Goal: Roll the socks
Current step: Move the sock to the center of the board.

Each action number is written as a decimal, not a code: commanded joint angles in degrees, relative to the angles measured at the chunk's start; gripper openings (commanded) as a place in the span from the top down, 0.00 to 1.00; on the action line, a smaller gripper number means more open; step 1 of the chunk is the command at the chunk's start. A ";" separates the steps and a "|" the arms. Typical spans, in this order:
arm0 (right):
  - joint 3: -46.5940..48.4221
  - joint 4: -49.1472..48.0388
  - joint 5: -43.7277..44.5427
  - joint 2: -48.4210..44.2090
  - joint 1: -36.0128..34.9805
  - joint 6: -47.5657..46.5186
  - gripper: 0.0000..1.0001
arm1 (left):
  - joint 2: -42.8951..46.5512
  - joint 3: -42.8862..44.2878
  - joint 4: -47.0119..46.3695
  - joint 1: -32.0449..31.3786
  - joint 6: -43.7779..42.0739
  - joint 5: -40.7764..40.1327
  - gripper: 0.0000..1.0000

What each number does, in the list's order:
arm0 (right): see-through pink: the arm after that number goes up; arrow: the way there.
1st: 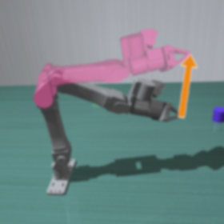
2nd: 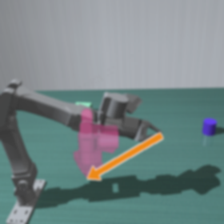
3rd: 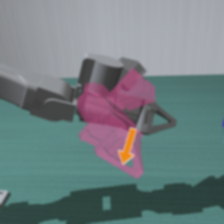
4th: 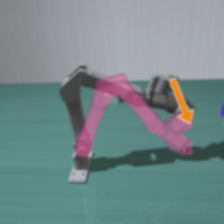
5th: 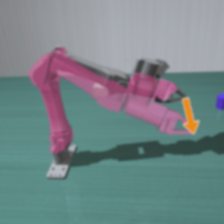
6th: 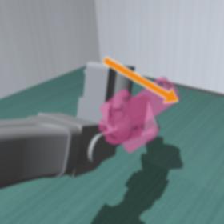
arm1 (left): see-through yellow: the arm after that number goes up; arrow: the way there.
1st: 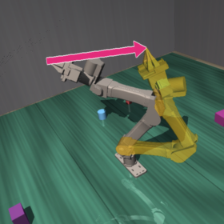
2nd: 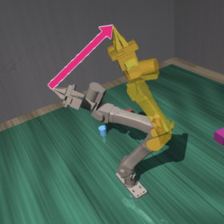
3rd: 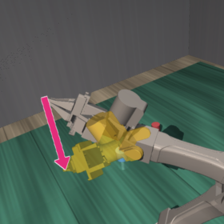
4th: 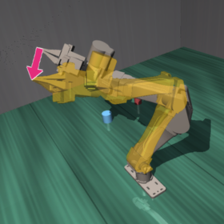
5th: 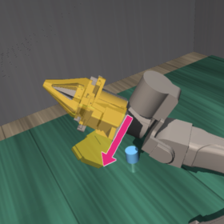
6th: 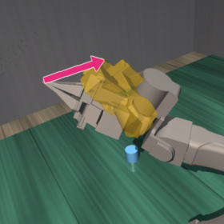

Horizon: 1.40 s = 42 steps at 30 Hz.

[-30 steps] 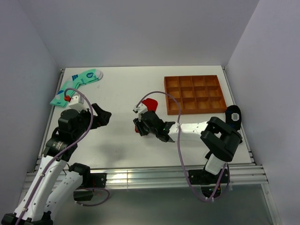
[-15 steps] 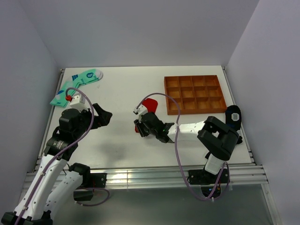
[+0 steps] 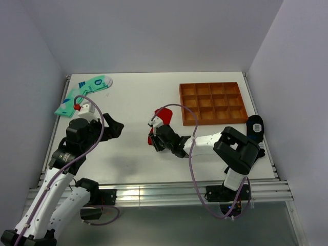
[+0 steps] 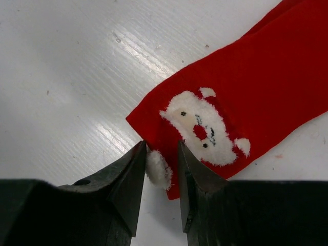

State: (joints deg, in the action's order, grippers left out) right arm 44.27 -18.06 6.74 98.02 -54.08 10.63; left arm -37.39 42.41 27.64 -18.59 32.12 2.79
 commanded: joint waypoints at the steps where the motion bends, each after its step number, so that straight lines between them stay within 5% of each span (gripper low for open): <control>1: -1.46 -3.73 1.52 1.47 0.38 1.14 0.62 | -0.32 -0.05 -2.06 -0.39 -0.74 0.46 0.02; 34: -7.09 -4.52 2.84 -0.28 -2.78 3.34 0.55 | -4.09 0.30 -1.89 -2.68 2.23 -1.11 0.05; 42: -7.79 -4.08 3.28 -1.25 -3.92 4.92 0.70 | -8.22 -16.47 -24.28 -2.94 16.82 4.16 0.15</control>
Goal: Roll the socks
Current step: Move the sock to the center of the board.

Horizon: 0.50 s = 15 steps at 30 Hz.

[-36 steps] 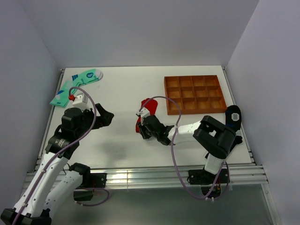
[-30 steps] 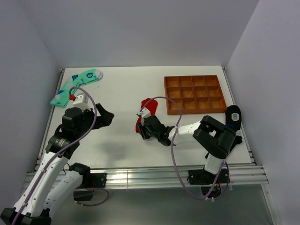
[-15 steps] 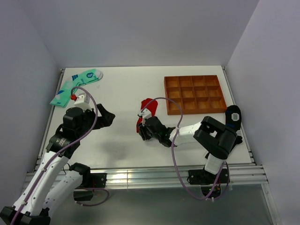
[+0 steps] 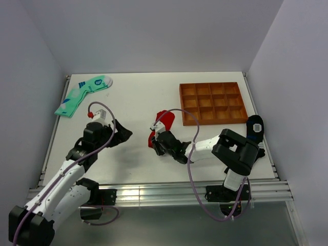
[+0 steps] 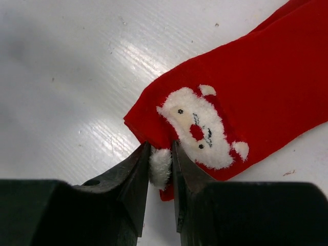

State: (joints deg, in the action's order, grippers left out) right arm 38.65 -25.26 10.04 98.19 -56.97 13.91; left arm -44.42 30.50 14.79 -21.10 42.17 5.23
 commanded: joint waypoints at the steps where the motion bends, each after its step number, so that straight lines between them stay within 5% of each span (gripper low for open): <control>1: -2.35 3.11 -0.98 -1.69 -1.12 1.91 0.71 | -1.71 -5.01 -12.49 -0.78 6.96 1.10 0.16; 15: -4.03 1.78 -15.83 -7.23 -0.86 7.09 0.80 | -8.04 -14.14 -24.09 -12.37 5.73 -15.42 0.26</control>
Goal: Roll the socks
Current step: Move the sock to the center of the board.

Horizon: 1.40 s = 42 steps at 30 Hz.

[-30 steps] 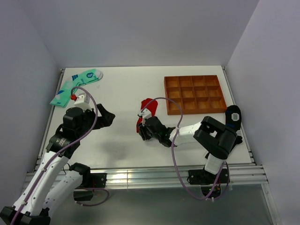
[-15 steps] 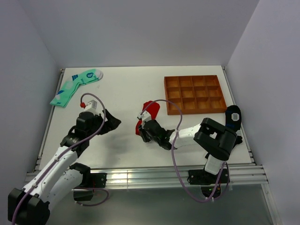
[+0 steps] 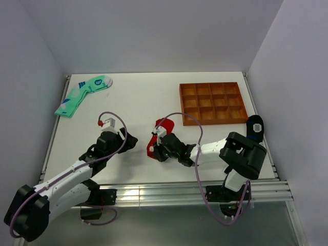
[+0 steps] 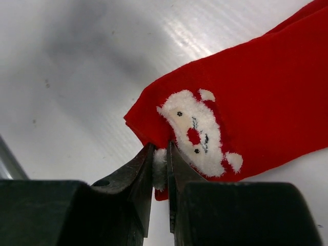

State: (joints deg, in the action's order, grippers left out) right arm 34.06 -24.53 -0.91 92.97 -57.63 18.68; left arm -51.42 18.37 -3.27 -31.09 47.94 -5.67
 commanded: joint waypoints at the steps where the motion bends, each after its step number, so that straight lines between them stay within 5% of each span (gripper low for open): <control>1: 1.00 1.85 -5.76 -1.83 0.14 2.76 0.81 | -1.05 -2.72 -7.18 -4.22 -0.56 -5.39 0.28; 10: 1.62 3.26 -26.31 -0.51 8.75 7.51 0.82 | 2.38 -11.43 -21.16 -11.00 -0.57 -9.96 0.37; 21: 4.78 5.37 -29.24 2.48 8.93 6.55 0.82 | -4.65 -9.94 -24.68 -16.54 -0.92 -13.58 0.40; 31: 9.44 13.36 -33.90 7.49 12.89 8.23 0.83 | -4.91 -16.97 -39.53 -20.76 -3.73 -12.70 0.33; 42: 6.98 12.32 -33.55 5.38 12.28 4.79 0.82 | -19.06 -7.22 -32.86 -21.38 -2.16 -16.92 0.35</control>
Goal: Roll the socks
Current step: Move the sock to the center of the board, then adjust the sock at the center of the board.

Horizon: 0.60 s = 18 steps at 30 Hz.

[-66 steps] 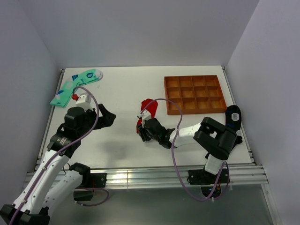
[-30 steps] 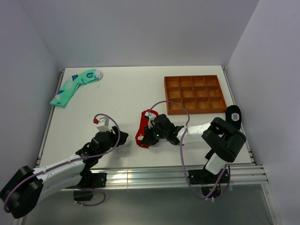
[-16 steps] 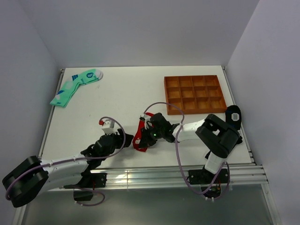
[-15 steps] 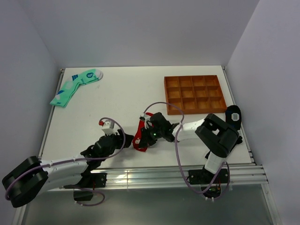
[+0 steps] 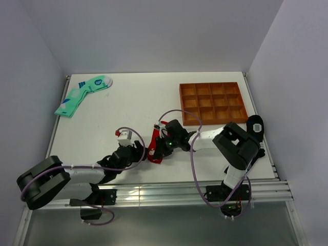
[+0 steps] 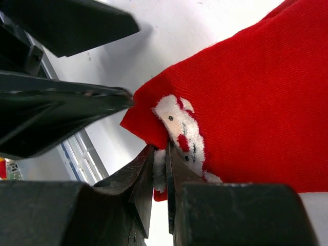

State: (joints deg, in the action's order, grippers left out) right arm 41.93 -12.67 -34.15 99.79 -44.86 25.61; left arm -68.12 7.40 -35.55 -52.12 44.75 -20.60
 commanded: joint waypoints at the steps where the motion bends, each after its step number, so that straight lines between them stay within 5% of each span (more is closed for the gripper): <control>1: -0.97 0.45 0.05 -1.61 -0.84 -2.49 0.82 | -4.29 4.46 -0.05 -0.35 1.82 -2.25 0.34; 5: -2.91 -0.43 0.66 -3.19 -1.11 -2.14 0.82 | -8.25 8.50 -0.22 0.70 2.00 0.37 0.31; 13: -4.40 -0.25 0.93 -5.04 -1.11 -2.49 0.83 | -17.39 16.48 -2.69 13.09 -0.62 15.58 0.35; 18: -5.02 -0.34 1.37 -6.36 -1.11 -2.23 0.84 | -21.79 22.12 -1.63 13.97 -4.67 20.25 0.34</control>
State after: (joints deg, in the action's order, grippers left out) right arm 37.89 -12.82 -33.69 96.01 -45.60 24.36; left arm -88.71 26.15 -35.20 -38.39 43.53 -6.26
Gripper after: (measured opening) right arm 0.173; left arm 0.654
